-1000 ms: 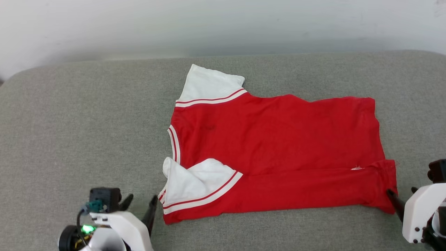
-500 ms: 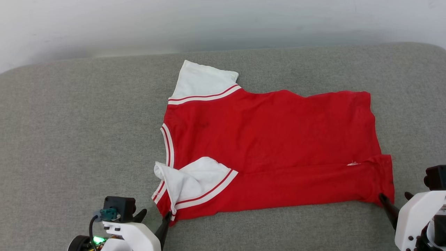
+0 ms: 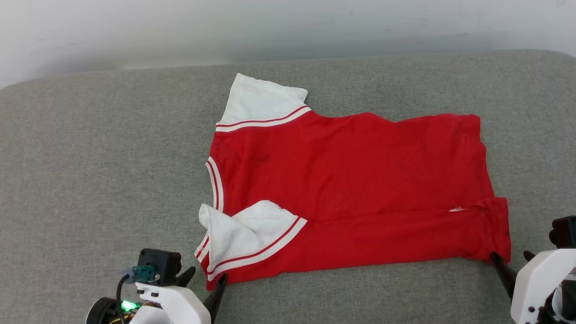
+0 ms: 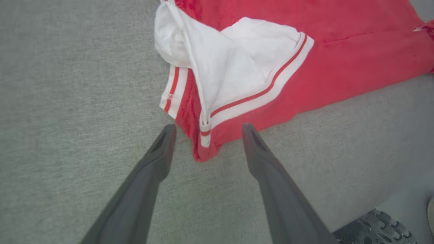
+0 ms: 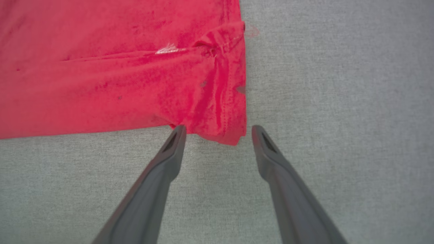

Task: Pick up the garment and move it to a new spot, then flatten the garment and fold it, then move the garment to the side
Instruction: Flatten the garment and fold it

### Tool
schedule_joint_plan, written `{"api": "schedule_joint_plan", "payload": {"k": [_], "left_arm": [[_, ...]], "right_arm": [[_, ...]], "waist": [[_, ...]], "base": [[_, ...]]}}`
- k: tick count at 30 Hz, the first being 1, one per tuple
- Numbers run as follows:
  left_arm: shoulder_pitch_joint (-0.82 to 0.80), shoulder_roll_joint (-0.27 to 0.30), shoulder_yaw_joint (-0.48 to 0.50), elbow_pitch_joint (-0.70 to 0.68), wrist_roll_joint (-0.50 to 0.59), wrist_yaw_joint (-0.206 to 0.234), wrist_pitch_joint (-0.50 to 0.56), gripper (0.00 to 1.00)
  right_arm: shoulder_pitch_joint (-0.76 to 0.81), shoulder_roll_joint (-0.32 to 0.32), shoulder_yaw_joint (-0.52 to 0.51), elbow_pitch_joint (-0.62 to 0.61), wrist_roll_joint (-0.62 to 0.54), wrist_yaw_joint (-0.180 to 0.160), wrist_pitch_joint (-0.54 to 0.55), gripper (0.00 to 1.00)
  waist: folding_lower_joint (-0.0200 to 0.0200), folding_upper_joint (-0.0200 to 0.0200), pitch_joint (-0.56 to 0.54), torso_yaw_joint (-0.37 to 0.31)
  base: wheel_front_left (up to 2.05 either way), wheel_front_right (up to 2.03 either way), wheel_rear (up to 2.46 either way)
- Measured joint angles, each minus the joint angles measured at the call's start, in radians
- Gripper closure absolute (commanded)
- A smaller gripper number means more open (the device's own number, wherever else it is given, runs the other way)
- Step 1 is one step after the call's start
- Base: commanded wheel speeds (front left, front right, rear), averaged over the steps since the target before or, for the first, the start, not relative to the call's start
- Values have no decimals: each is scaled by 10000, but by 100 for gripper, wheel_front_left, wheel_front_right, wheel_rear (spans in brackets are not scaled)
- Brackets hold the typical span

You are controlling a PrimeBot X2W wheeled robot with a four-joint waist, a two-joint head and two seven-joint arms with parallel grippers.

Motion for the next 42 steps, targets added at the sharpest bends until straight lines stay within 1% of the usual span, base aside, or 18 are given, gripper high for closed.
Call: {"api": "schedule_joint_plan", "payload": {"k": [3,5,10,14,17,18,19,23,26,28,33,36,37,42], "left_arm": [[-12,167,-196,163,151,79,385,0],[-149,29,-270,476,115,117,531,0],[-354,-46,-332,1137,198,159,635,0],[-458,-165,-336,1668,117,98,656,0],[-521,-284,-311,2013,2,-73,583,0],[-546,-295,-313,2104,-84,-174,614,71],[-567,-339,-305,2180,-207,-299,623,100],[-665,-493,-382,2458,-454,-744,671,100],[-662,-598,-420,2558,-430,-878,477,100],[-632,-663,-428,2520,-399,-890,263,100],[-636,-525,-491,1852,-113,-846,138,100],[-677,-339,-458,1248,61,-754,128,100],[-718,-255,-437,894,127,-696,130,100],[-782,-54,-401,209,305,-543,167,100]], "right_arm": [[-69,-6,79,17,2,0,-29,0],[-128,-6,146,25,31,0,-102,0],[-221,-35,205,29,56,0,-178,0],[-269,-48,219,6,58,0,-232,0],[-275,-56,226,4,58,0,-268,0],[-276,-65,222,6,58,0,-272,0],[-276,-75,221,12,58,0,-278,0],[-325,-188,196,-8,25,0,-311,0],[-393,-339,171,-42,-59,0,-261,0],[-407,-445,142,-29,-153,0,-198,0],[-527,-426,50,347,-307,0,79,0],[-669,-481,44,817,-535,0,171,0],[-779,-454,-12,1179,-629,0,226,0],[-1075,-385,-42,1971,-911,0,249,0]], "waist": [[0,0,127,-82],[1,0,274,-174],[0,0,452,-328],[0,0,634,-453],[0,0,739,-513],[0,0,756,-524],[-1,0,757,-525],[0,0,646,-475],[0,0,501,-368],[0,0,401,-266],[1,0,291,55],[1,0,335,213],[1,0,392,306],[1,0,554,492]], "base": [[0,0,0],[0,0,0],[0,0,0],[0,0,0],[0,0,0],[0,0,0],[0,0,0],[0,0,0],[0,0,0],[0,0,0],[0,0,0],[0,0,0],[0,0,0],[0,0,0]]}}
